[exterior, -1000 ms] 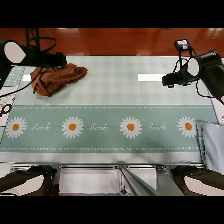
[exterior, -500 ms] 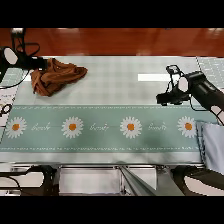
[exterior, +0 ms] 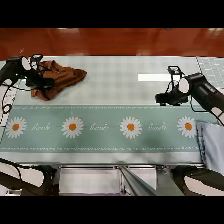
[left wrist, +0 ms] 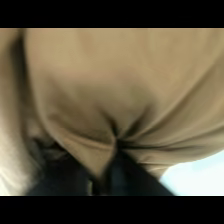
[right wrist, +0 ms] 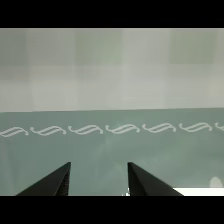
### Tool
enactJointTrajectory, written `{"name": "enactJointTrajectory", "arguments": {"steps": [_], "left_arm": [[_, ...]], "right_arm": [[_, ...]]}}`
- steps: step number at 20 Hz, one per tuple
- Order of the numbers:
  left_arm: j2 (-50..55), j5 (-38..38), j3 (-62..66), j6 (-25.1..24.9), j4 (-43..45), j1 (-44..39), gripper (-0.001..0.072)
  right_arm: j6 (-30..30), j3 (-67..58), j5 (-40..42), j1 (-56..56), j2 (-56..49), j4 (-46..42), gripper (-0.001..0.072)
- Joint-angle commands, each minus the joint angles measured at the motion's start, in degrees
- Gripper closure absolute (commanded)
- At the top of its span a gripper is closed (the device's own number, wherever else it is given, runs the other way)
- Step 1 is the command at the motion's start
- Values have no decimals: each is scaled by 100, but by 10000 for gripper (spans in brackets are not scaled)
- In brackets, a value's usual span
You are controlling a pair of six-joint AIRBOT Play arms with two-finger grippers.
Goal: Fold the shirts.
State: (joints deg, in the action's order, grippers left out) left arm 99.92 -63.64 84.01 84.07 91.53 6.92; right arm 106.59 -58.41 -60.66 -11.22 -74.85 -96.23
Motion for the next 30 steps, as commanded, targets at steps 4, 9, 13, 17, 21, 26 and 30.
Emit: {"name": "enactJointTrajectory", "arguments": {"steps": [4,9,13,17,21,26,30], "left_arm": [[-426,-857,1239,11,-1486,-9,682],[-1497,-667,2667,11,-2577,-203,682],[-2258,-520,3346,15,-2581,-603,682],[-3018,-275,3346,13,-2579,-1252,682],[-3528,-131,2990,61,-2555,-2216,682],[-4277,496,684,481,-2555,-3580,682],[-5178,1545,-1768,1196,-2531,-4011,682]], "right_arm": [[31,2,-31,0,1036,-192,301],[31,4,-131,-2,2470,-13,301],[31,4,-210,-2,3397,238,301],[-13,4,-378,-2,3871,656,300],[-212,4,-442,-2,4140,1060,300],[-208,4,-693,-2,4199,1123,300],[-203,4,-713,-2,4197,1126,300]]}}
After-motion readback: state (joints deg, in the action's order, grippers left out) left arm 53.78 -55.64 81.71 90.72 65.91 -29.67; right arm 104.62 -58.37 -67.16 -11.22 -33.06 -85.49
